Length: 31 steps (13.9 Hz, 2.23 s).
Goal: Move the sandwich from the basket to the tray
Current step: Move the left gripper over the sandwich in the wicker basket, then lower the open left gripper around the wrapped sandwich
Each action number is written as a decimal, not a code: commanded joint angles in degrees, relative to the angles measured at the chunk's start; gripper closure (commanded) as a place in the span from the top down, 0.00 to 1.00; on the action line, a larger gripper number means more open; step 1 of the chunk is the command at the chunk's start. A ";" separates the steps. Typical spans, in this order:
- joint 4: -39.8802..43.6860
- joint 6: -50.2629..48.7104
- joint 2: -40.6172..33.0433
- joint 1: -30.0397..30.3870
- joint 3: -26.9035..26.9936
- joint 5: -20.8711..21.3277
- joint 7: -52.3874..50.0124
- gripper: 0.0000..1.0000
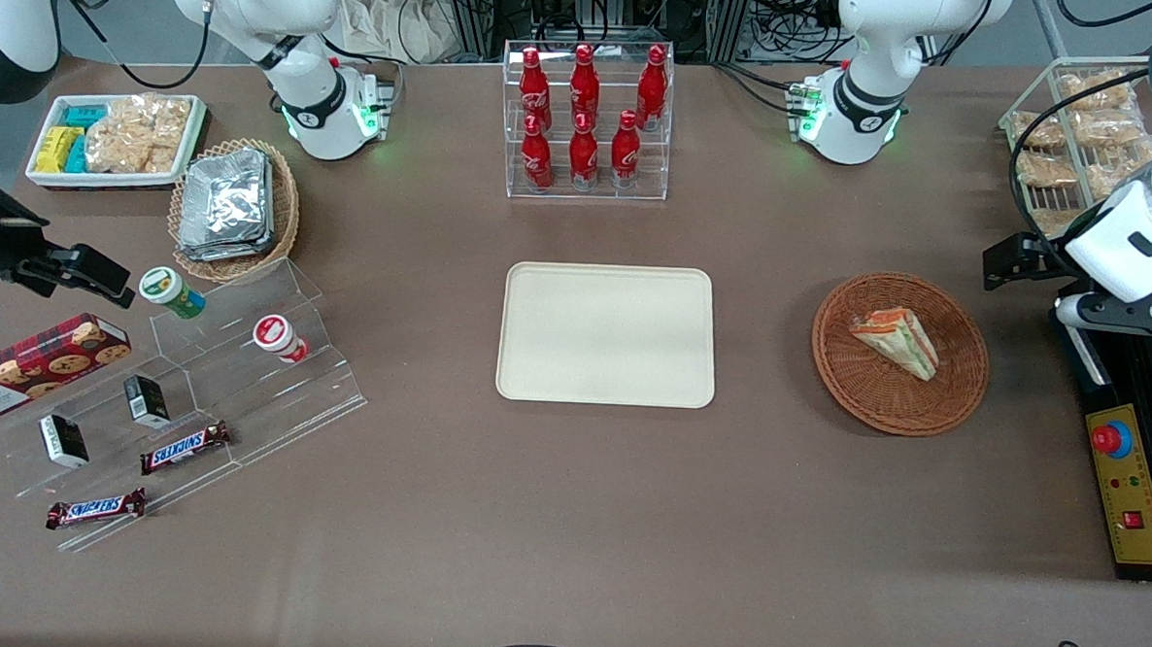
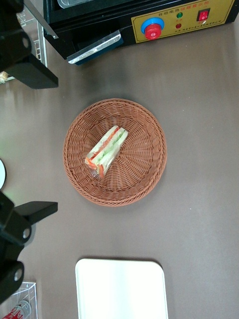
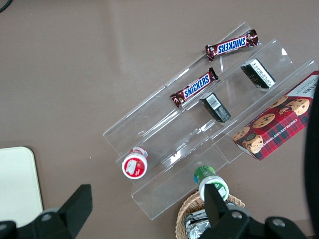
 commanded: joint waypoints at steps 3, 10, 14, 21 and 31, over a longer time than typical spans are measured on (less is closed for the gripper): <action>3.34 -2.93 1.15 -0.85 1.19 -2.39 0.68 1.00; -6.46 1.96 0.03 -0.76 2.50 -1.33 -9.15 1.00; -22.89 16.54 -5.34 -0.67 2.86 -1.24 -17.50 1.00; -38.38 34.14 -6.75 0.47 2.77 -1.16 -28.75 1.00; -52.01 55.06 -2.89 0.30 2.68 2.00 -44.14 1.00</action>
